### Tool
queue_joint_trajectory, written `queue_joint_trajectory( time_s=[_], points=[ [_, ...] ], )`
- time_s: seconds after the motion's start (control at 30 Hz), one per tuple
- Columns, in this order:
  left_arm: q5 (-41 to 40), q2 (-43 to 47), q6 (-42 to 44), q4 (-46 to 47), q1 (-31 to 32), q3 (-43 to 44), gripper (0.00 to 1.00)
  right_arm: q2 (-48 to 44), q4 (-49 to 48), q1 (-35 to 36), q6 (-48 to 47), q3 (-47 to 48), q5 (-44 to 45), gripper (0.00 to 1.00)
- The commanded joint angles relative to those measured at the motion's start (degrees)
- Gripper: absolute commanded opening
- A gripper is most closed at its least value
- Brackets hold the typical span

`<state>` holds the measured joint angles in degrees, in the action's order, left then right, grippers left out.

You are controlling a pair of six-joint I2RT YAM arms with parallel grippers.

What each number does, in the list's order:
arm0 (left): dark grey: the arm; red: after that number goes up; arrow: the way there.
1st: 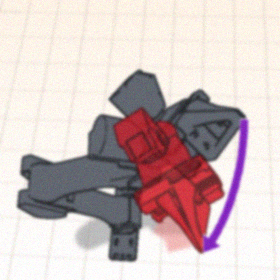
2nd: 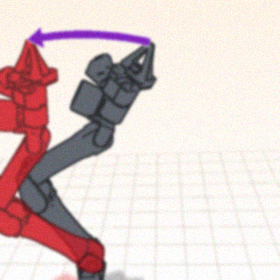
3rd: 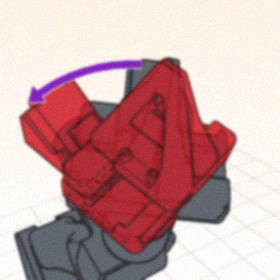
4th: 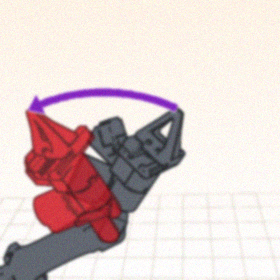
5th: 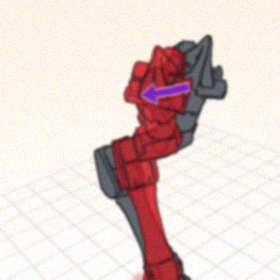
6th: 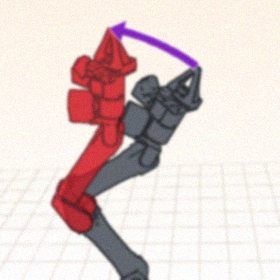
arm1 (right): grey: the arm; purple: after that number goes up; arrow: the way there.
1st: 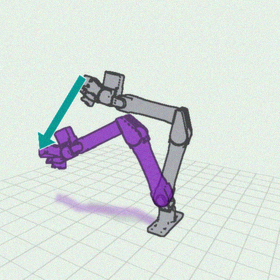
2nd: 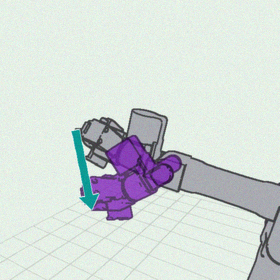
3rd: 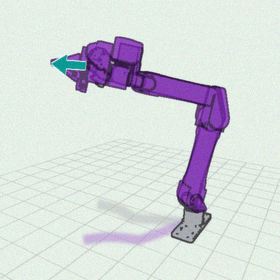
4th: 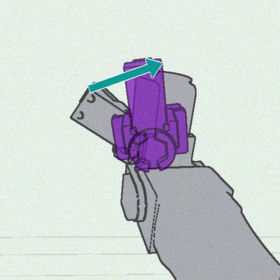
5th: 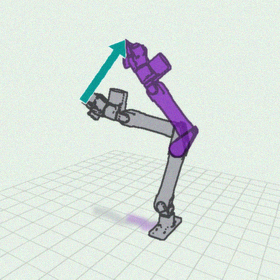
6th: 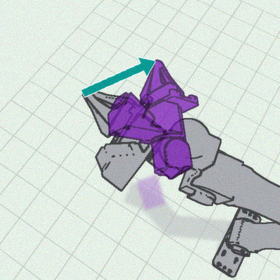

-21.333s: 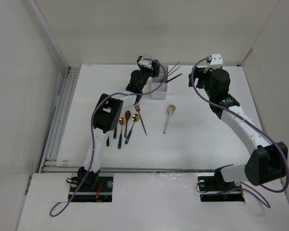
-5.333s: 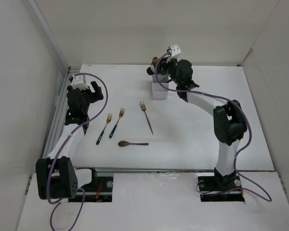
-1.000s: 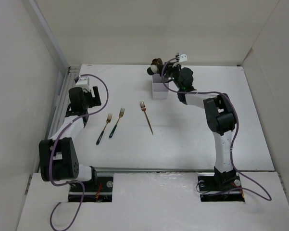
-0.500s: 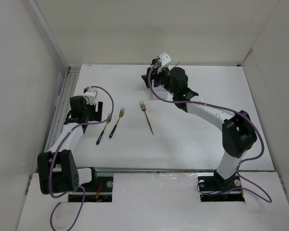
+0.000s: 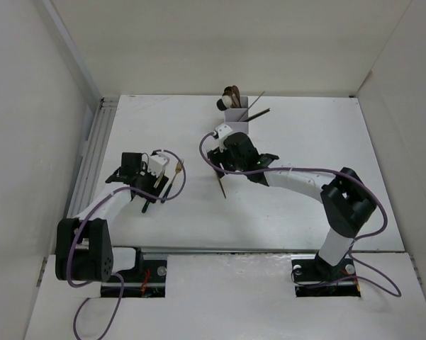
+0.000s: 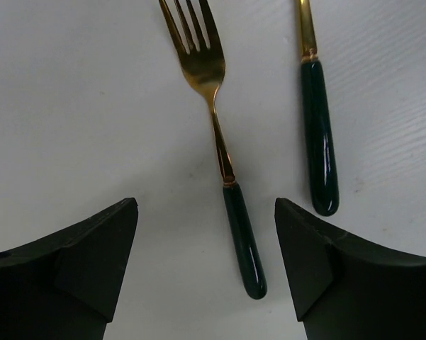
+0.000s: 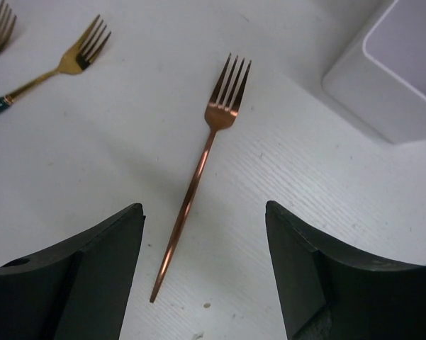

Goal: Sort the eating utensils into containers

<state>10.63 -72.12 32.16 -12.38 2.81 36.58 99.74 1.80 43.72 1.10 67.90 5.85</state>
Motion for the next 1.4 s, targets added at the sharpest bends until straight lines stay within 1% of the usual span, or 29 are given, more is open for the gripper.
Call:
queue_joint_trajectory(
  time_s=[0.0, 0.03, 0.17, 0.3, 0.33, 0.37, 0.4, 0.5, 0.6, 0.63, 0.73, 0.77, 0.87, 0.9, 1.0, 1.1, 1.13, 1.17, 1.2, 1.23, 1.27, 1.37],
  points=[
    [-6.14, -0.66, 5.53, -3.09, 0.79, 0.17, 0.75, -4.20, 0.66, 1.19, 1.88, -1.27, 4.08, 0.74],
    [-6.67, -1.18, 5.54, -3.09, 0.79, 0.16, 0.75, -4.21, 0.66, 1.19, 1.88, -1.28, 4.08, 0.74],
    [-4.57, -2.49, 6.16, -4.32, 1.32, 0.16, 0.71, -5.44, 0.66, 1.71, 1.88, -2.60, 5.32, 0.74],
    [-4.04, -4.70, 5.54, -4.84, 1.32, 1.21, 0.61, -6.58, 0.66, 1.71, 0.75, -3.21, 6.46, 0.74],
    [-3.43, -5.48, 5.54, -5.37, 1.32, 1.22, 0.55, -7.10, 0.66, 1.71, 0.74, -3.21, 6.98, 0.74],
    [-3.43, -5.49, 5.54, -5.37, 1.32, 1.22, 0.51, -7.11, 0.66, 1.71, 0.22, -3.21, 6.99, 0.74],
    [-3.43, -6.01, 5.54, -5.37, 1.32, 1.22, 0.50, -7.11, 0.66, 1.71, -0.57, -3.21, 6.99, 0.74],
    [-3.43, -6.71, 6.16, -4.14, 1.32, 1.22, 0.50, -7.72, 0.66, 1.71, -2.06, -3.21, 8.21, 0.74],
    [-2.90, -7.25, 6.16, -4.14, 1.32, 1.22, 0.41, -7.72, 1.18, 1.71, -3.65, -2.69, 8.92, 0.74],
    [-2.90, -7.86, 6.16, -4.14, 1.32, 1.22, 0.36, -7.72, 1.19, 1.71, -3.65, -2.68, 9.70, 0.74],
    [-4.56, -8.48, 4.84, -0.90, 1.32, 1.22, 0.26, -7.11, 1.19, 1.71, -5.23, -1.45, 11.02, 0.74],
    [-5.18, -8.48, 4.32, -0.37, 1.32, 1.22, 0.20, -7.11, 1.79, 1.71, -5.93, -0.76, 11.64, 0.74],
    [-5.18, -9.71, 3.70, 0.43, 1.32, 2.44, 0.09, -6.49, 2.33, 1.71, -6.99, 0.39, 12.17, 0.74],
    [-5.71, -10.41, 2.91, 1.04, 1.32, 2.45, 0.00, -5.88, 2.33, 1.71, -6.99, 0.39, 12.17, 0.74],
    [-7.11, -11.72, 0.72, 1.75, 1.32, 3.76, 0.00, -5.35, 2.33, 1.71, -8.22, 1.53, 13.48, 0.74],
    [-8.96, -12.96, -3.58, 2.27, 1.32, 7.53, 0.00, -4.73, 2.33, 1.19, -8.22, 3.11, 14.10, 0.74],
    [-8.96, -13.48, -4.73, 1.58, 1.32, 10.50, 0.00, -4.13, 2.33, 1.19, -8.22, 3.73, 13.58, 0.74],
    [-8.01, -13.49, -5.70, 0.96, 0.37, 12.27, 0.00, -3.42, 2.33, 0.23, -8.22, 4.60, 12.79, 0.74],
    [-5.30, -13.49, -6.84, 0.26, -0.25, 14.38, 0.00, -3.42, 2.33, -0.39, -8.22, 5.39, 12.00, 0.74],
    [-3.88, -14.10, -9.90, -0.44, -0.87, 16.57, 0.00, -2.89, 2.33, -1.87, -8.22, 7.23, 10.34, 0.74],
    [-2.56, -14.10, -11.23, -1.15, -1.40, 21.29, 0.00, -2.89, 1.63, -2.76, -8.22, 8.12, 9.54, 0.74],
    [2.54, -15.42, -15.97, -3.26, -1.40, 28.35, 0.00, -2.89, -1.70, -6.36, -8.22, 9.97, 6.56, 0.74]
  ],
)
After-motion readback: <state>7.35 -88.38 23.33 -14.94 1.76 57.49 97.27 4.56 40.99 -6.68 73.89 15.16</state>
